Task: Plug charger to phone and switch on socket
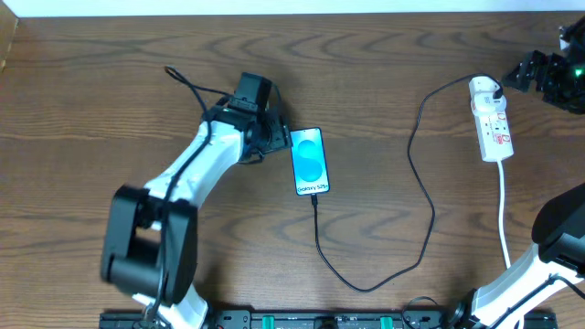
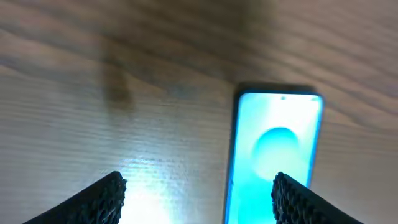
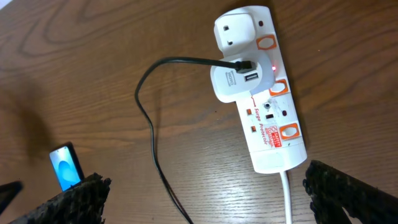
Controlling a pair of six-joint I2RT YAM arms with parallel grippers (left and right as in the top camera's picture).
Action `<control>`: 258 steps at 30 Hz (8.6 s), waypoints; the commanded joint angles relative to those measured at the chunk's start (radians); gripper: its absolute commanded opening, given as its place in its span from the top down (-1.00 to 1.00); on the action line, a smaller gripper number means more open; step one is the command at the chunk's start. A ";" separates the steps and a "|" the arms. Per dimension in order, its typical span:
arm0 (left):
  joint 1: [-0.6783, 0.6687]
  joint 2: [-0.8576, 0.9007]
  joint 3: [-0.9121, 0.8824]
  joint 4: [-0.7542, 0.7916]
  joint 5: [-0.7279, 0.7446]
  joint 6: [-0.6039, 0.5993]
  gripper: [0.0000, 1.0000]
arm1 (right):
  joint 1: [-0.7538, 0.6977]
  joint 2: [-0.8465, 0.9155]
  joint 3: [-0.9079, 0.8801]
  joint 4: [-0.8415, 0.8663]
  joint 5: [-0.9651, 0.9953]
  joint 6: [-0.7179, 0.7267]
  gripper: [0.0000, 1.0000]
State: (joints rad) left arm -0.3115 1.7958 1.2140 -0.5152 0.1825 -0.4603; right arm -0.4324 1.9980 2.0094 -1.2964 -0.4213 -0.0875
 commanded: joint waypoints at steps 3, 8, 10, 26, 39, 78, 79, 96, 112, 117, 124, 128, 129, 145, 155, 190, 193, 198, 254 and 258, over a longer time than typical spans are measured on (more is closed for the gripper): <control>0.003 -0.087 -0.006 -0.008 -0.019 0.053 -0.50 | 0.004 -0.004 0.007 0.003 0.047 0.005 -0.99; 0.003 -0.103 -0.006 -0.008 -0.019 0.053 -0.51 | 0.004 -0.004 0.007 0.003 0.050 0.005 -0.98; 0.003 -0.103 -0.007 -0.008 -0.019 0.053 -0.51 | 0.004 -0.004 0.007 0.002 0.050 0.005 -0.99; 0.003 -0.103 -0.007 -0.008 -0.019 0.053 -0.51 | 0.004 -0.004 0.007 0.003 0.050 0.005 -0.99; 0.000 -0.114 -0.010 -0.006 -0.020 0.064 -0.51 | 0.004 -0.004 0.007 0.003 0.050 0.005 -0.98; -0.044 -1.072 -1.110 1.019 -0.605 0.198 -0.51 | 0.004 -0.004 0.007 0.002 0.050 0.005 -0.99; -0.028 -1.105 -1.125 1.019 -0.593 0.199 -0.51 | 0.004 -0.004 0.007 0.003 0.050 0.005 -0.98; 0.225 -1.609 -1.210 0.740 -0.399 0.293 -0.51 | 0.004 -0.004 0.007 0.003 0.050 0.005 -0.98; 0.240 -1.795 -1.210 0.459 -0.373 0.383 -0.51 | 0.004 -0.004 0.007 0.003 0.050 0.005 -0.98; 0.239 -1.795 -1.210 0.455 -0.344 0.470 -0.51 | 0.004 -0.004 0.007 0.003 0.050 0.005 -0.99; 0.240 -1.795 -1.210 0.445 -0.268 0.565 -0.51 | 0.004 -0.004 0.007 0.003 0.050 0.005 -0.98; 0.240 -1.795 -1.210 0.444 -0.269 0.565 -0.52 | 0.004 -0.004 0.007 0.003 0.050 0.005 -0.99; 0.240 -1.795 -1.210 0.445 -0.269 0.564 -0.51 | 0.004 -0.004 0.007 0.003 0.050 0.005 -0.99; 0.285 -1.795 -1.210 0.445 -0.280 0.553 -0.51 | 0.004 -0.004 0.007 0.003 0.050 0.005 -0.99; 0.285 -1.794 -1.210 0.448 -0.269 0.553 -0.51 | 0.004 -0.004 0.007 0.002 0.050 0.005 -0.99; 0.284 -1.792 -1.210 0.448 -0.269 0.553 -0.52 | 0.004 -0.004 0.007 0.002 0.050 0.005 -0.99; 0.284 -1.792 -1.210 0.448 -0.269 0.553 -0.52 | 0.004 -0.004 0.007 0.003 0.050 0.005 -0.98; 0.284 -1.792 -1.210 0.448 -0.269 0.553 -0.52 | 0.004 -0.004 0.007 0.002 0.050 0.005 -0.98; 0.284 -1.792 -1.210 0.448 -0.269 0.553 -0.52 | 0.220 -0.839 -1.202 1.212 0.228 0.005 -0.98; 0.284 -1.792 -1.210 0.448 -0.269 0.553 -0.52 | 0.225 -0.955 -1.398 1.351 0.229 0.044 -0.99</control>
State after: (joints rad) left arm -0.0326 0.0101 0.0269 -0.0315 -0.0807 0.0834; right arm -0.2146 1.1217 0.7254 0.0013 -0.1963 -0.0826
